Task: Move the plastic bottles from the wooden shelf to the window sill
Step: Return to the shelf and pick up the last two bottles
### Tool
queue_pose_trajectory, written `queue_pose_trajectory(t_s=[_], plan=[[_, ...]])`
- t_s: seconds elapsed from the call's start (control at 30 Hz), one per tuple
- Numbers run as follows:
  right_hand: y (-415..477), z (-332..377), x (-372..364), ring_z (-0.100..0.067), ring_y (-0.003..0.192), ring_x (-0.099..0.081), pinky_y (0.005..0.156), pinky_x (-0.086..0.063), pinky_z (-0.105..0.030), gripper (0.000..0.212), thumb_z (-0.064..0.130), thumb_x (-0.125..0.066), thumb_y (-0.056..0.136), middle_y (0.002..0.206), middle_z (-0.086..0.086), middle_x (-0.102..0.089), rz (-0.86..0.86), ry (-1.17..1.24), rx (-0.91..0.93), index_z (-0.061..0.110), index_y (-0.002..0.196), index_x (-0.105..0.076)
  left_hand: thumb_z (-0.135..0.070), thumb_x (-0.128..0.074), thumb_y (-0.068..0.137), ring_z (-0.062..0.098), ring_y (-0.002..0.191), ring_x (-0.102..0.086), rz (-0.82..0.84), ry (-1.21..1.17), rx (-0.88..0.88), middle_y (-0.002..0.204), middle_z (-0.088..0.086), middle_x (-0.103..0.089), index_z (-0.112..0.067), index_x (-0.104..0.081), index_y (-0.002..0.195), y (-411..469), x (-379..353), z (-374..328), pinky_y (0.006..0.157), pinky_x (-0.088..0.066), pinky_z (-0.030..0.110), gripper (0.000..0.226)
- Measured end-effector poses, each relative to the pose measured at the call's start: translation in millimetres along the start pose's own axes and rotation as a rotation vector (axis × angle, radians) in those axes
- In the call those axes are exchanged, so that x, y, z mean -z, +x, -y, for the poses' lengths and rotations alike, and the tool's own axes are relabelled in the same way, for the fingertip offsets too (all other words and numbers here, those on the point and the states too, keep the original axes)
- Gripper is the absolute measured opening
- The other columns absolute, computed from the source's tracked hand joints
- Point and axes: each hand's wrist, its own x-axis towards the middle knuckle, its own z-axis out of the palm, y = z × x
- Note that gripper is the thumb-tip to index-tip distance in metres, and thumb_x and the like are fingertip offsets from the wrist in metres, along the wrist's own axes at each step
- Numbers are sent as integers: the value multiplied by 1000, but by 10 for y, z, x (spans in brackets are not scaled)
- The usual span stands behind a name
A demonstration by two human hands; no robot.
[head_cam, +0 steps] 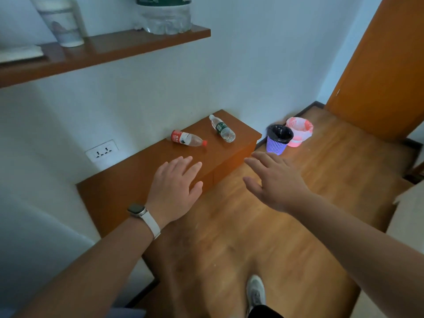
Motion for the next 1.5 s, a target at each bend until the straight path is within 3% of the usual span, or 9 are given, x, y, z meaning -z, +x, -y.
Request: queue_pose_trajectory(t_s=[0.17, 0.37, 0.53, 0.73, 1.03, 1.17, 1.5], plan=[[424, -321, -207, -25, 136, -40, 108, -35, -47, 60, 60, -25, 96, 146, -1, -48, 71, -11, 19, 27, 142, -45, -52, -45, 97, 32, 133, -53, 22, 23, 39, 142, 8, -59, -21, -60, 137, 384, -155, -26, 108, -38, 52, 53], [1070, -910, -310, -23, 140, -36, 111, -31, -43, 64, 61, -19, 96, 150, -1, -45, 85, 64, 87, 26, 145, -41, -55, -45, 96, 33, 131, -55, 64, 88, 130, 140, 8, -61, -22, -63, 135, 1004, -414, -85, 106, -40, 53, 55], [1574, -1563, -342, -21, 142, -31, 113, -26, -40, 56, 55, -30, 99, 153, 1, -40, 107, 88, 108, 27, 147, -37, -57, -39, 96, 34, 129, -56, 95, 132, 162, 139, 9, -62, -20, -62, 135, 1700, -628, -267, 104, -42, 55, 59], [2051, -2028, -362, -21, 141, -31, 113, -26, -40, 56, 54, -31, 99, 153, 0, -40, 135, 111, 168, 26, 147, -37, -52, -53, 91, 33, 123, -61, 67, 202, 196, 131, 9, -66, -20, -64, 131, 2234, -720, -488, 101, -45, 51, 52], [2641, -2134, -560, -18, 141, -31, 114, -25, -39, 54, 58, -29, 98, 153, 4, -39, 172, 125, 237, 30, 144, -37, -56, -42, 91, 34, 134, -52, 139, 172, 332, 141, 11, -60, -19, -62, 136, 2594, -812, -301, 111, -39, 54, 62], [2878, -2051, -713, -18, 142, -30, 115, -24, -39, 55, 57, -29, 99, 153, 4, -38, 203, 121, 247, 29, 145, -37, -53, -48, 91, 35, 125, -59, 128, 177, 283, 133, 12, -65, -17, -66, 129, 2660, -1043, 11, 104, -44, 54, 55], [3597, -1869, -1175, -17, 142, -31, 115, -23, -40, 51, 57, -29, 99, 153, 7, -37, 300, 96, 136, 34, 144, -35, -48, -55, 96, 29, 123, -60, 162, 63, 247, 130, 6, -67, -20, -66, 127, 2992, -1716, 1014, 103, -46, 48, 44]])
